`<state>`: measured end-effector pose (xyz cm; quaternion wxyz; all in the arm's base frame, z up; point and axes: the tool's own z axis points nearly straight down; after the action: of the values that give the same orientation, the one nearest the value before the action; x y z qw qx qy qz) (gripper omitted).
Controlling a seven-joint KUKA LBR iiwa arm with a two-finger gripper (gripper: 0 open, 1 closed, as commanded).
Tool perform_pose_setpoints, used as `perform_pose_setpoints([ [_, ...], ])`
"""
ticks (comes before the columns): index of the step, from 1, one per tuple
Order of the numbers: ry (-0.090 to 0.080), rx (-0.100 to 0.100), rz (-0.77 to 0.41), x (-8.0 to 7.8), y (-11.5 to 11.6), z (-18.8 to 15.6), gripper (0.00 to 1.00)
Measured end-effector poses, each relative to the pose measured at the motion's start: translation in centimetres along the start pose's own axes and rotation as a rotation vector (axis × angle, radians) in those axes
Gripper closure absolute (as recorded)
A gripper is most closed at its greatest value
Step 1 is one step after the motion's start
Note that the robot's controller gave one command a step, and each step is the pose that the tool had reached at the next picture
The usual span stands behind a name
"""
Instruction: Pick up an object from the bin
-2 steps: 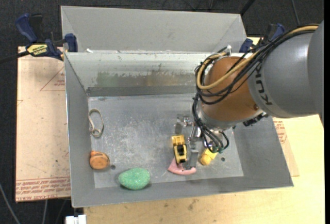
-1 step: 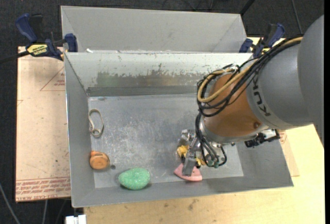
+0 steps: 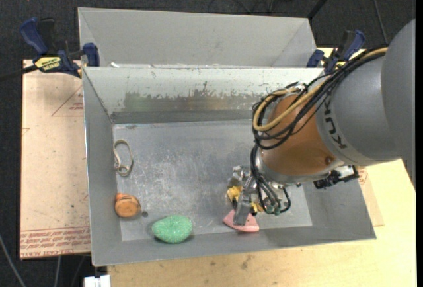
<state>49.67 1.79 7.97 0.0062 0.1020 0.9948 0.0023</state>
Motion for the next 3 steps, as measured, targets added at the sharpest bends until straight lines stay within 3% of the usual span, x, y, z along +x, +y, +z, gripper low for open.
perform_pose_setpoints([
  [1,0.003,-0.002,-0.007,-0.5,-0.9,0.2,1.00],
  [2,-0.017,-0.004,-0.005,0.1,-1.4,0.3,1.00],
  [3,0.012,0.004,-0.004,-2.2,-3.3,-1.8,1.00],
])
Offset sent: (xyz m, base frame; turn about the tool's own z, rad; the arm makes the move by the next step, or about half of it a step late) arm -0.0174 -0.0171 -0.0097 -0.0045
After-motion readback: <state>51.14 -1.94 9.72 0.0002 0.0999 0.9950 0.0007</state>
